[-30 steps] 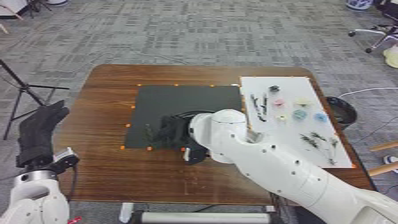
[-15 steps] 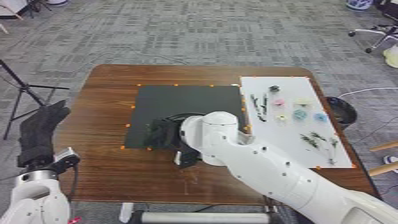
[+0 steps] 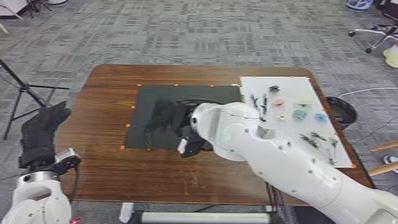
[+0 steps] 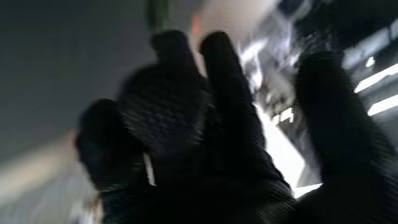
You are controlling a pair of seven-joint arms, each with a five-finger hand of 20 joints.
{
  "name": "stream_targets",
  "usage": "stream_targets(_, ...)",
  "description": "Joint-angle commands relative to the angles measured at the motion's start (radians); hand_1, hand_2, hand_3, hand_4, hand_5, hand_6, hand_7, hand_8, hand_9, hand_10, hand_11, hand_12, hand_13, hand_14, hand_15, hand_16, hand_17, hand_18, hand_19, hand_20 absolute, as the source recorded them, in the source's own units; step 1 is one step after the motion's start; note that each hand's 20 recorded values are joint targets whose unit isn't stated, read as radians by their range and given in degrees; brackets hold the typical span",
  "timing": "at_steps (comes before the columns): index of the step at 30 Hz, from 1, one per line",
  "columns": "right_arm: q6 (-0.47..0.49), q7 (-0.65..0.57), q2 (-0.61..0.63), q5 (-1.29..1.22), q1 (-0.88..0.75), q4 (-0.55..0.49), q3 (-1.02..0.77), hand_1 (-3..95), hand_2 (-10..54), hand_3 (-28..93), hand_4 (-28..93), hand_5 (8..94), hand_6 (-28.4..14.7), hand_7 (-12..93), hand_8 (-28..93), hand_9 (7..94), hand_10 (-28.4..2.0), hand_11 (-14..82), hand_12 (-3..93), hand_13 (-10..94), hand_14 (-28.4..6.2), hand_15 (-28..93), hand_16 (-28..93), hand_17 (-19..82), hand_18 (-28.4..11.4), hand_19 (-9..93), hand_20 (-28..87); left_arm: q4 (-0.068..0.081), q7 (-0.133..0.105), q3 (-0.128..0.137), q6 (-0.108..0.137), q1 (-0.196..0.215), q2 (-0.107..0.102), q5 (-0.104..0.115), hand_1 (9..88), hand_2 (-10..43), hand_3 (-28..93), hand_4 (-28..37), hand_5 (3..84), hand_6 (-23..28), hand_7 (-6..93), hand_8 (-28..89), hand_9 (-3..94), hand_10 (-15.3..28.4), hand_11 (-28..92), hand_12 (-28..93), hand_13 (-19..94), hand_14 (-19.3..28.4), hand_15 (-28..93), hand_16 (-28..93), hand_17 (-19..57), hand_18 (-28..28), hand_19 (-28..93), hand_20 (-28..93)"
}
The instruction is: Arrange flowers
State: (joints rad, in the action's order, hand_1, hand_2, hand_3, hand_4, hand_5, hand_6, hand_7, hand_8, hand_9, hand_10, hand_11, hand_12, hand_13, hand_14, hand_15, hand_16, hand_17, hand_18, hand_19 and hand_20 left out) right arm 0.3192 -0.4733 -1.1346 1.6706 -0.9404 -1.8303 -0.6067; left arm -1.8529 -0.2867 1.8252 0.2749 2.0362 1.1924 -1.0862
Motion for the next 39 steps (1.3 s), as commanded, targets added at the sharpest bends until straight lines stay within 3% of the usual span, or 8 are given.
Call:
stream_targets(1, -0.278, 0.112, 0.224, 0.378, -0.032, -0.075, -0.126, 31.4, -3.9, 58, -7, 65.4, -3.4, 15, -5, 71.6, -15.2, 11.7, 17.4, 87, -5.8, 57, 31, 56, -18.2, 93, 55, -0.009, 0.005, 0.012, -0.001, 0.014, 0.012, 0.002, 18.1, 8.3, 67, -28.3, 53.0, 3.3, 13.6, -7, 50.3, 15.0, 22, 13, 37, 16.2, 17, 1, 7.0, 11.0, 8, 17)
stream_targets(5, -0.334, 0.089, 0.341, 0.422, -0.219, -0.153, -0.303, 31.0, -9.3, 62, -9, 64.8, -3.0, 17, -5, 72.4, -14.6, 15.3, 19.5, 86, -4.9, 58, 31, 55, -18.0, 93, 55, -0.002, 0.001, -0.003, -0.017, -0.008, 0.009, -0.003, 18.3, 8.3, 67, -28.3, 53.0, 3.2, 13.6, -7, 50.2, 15.0, 22, 13, 37, 16.2, 17, 1, 7.0, 11.0, 8, 17)
stream_targets(8, -0.343, 0.068, 0.405, 0.459, -0.4, -0.204, -0.465, 31.3, -9.5, 62, -9, 64.4, -3.1, 17, -5, 72.3, -14.7, 16.1, 20.4, 86, -4.9, 58, 32, 55, -17.9, 93, 55, -0.006, 0.0, 0.007, -0.017, 0.005, 0.014, 0.001, 18.3, 8.2, 67, -28.3, 52.9, 3.3, 13.7, -7, 50.2, 15.0, 22, 13, 37, 16.2, 17, 1, 7.0, 11.0, 8, 17)
stream_targets(16, -0.446, -0.019, 0.408, 0.519, -0.809, -0.256, -0.814, 31.7, -9.5, 61, -10, 61.2, -2.6, 19, -4, 70.0, -15.3, 21.8, 25.8, 85, -5.1, 60, 32, 56, -17.8, 93, 57, -0.019, 0.003, 0.027, -0.017, 0.032, 0.024, -0.001, 18.3, 8.1, 67, -28.3, 52.9, 3.4, 13.6, -7, 50.4, 14.9, 22, 13, 37, 16.4, 18, 1, 7.1, 11.0, 8, 17)
stream_targets(23, -0.519, -0.058, 0.387, 0.601, -0.965, -0.22, -0.919, 38.3, -9.5, 63, -12, 64.9, -2.3, 29, -5, 75.5, -12.5, 37.2, 32.8, 87, -3.6, 62, 32, 59, -16.2, 93, 60, -0.025, 0.012, 0.014, -0.013, 0.02, 0.019, -0.008, 18.5, 8.1, 67, -28.3, 52.8, 3.3, 13.8, -7, 50.4, 15.0, 22, 13, 37, 16.4, 18, 1, 7.1, 11.0, 8, 17)
stream_targets(25, -0.522, -0.066, 0.377, 0.605, -1.002, -0.212, -0.946, 40.7, -9.5, 62, -13, 64.4, -2.0, 30, 6, 76.8, -12.3, 39.5, 33.4, 88, -3.3, 62, 33, 59, -15.9, 93, 61, -0.028, 0.005, 0.023, -0.019, 0.033, 0.026, -0.009, 18.6, 8.1, 67, -28.3, 52.8, 3.3, 13.9, -7, 50.4, 15.0, 22, 14, 37, 16.4, 18, 1, 7.0, 11.0, 8, 17)
stream_targets(29, -0.515, -0.087, 0.368, 0.637, -1.031, -0.185, -0.957, 43.4, -9.5, 60, -14, 65.1, -1.7, 30, 15, 77.8, -11.9, 40.2, 33.8, 89, -3.1, 62, 33, 60, -15.6, 93, 61, -0.034, 0.011, 0.026, -0.02, 0.042, 0.032, -0.006, 18.6, 8.1, 67, -28.3, 52.8, 3.3, 13.8, -7, 50.4, 15.1, 22, 13, 37, 16.5, 18, 1, 7.0, 11.0, 8, 17)
stream_targets(39, -0.505, -0.097, 0.349, 0.666, -1.084, -0.125, -0.994, 45.4, -9.5, 57, -13, 65.9, -1.5, 30, 19, 79.1, -11.9, 40.6, 33.7, 89, -2.6, 62, 34, 61, -15.5, 93, 62, -0.038, 0.016, 0.022, -0.029, 0.047, 0.039, -0.008, 18.5, 8.0, 67, -28.3, 52.8, 3.3, 13.9, -7, 50.3, 15.0, 22, 13, 37, 16.5, 18, 1, 7.1, 11.0, 8, 17)
